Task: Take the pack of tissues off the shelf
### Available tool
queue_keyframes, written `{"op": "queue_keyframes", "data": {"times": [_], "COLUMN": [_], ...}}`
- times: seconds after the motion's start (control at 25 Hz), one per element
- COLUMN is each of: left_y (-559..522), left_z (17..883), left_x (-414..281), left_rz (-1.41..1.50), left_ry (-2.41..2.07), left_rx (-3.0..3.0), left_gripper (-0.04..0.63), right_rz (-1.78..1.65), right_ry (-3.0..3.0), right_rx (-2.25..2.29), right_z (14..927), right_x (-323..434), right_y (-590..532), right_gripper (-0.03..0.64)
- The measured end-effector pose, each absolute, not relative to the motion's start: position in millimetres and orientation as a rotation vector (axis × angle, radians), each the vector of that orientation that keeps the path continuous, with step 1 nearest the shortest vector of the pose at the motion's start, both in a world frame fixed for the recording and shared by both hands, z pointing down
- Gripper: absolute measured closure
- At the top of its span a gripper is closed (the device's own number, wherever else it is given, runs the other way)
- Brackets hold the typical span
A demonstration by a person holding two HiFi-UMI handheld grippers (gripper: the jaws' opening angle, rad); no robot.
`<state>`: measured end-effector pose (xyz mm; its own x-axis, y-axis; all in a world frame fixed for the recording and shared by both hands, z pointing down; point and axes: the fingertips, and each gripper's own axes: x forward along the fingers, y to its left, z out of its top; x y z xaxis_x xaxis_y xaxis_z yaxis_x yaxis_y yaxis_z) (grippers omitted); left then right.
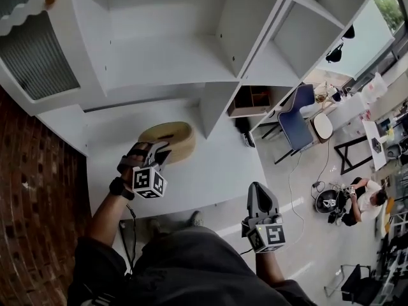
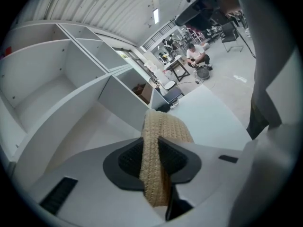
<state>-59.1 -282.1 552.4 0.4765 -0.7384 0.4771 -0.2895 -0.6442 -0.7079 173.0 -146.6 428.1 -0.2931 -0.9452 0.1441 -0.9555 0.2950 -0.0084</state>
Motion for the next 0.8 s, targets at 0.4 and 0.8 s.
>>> {"op": "queue_keyframes", "data": {"times": [0.4, 0.8], "left_y": [-289.8, -298.3], "left_z": [622.9, 683.8], "left_x": [-63.9, -60.7], "left_rz": [-1.155, -1.207], "left_ry": [0.818, 0.791], "left_rx": [-2.198, -2.205], "left_gripper": [0.506, 0.506], "right_rz": [0.171, 0.275], "right_ry": [-2.485, -2.46], "right_rx": [1.59, 1.475], "right_z": [450.3, 490.0], "right_x": [124.0, 111.0], "right_y": [-171.4, -191.3], "right_gripper": [0.617, 0.617]}}
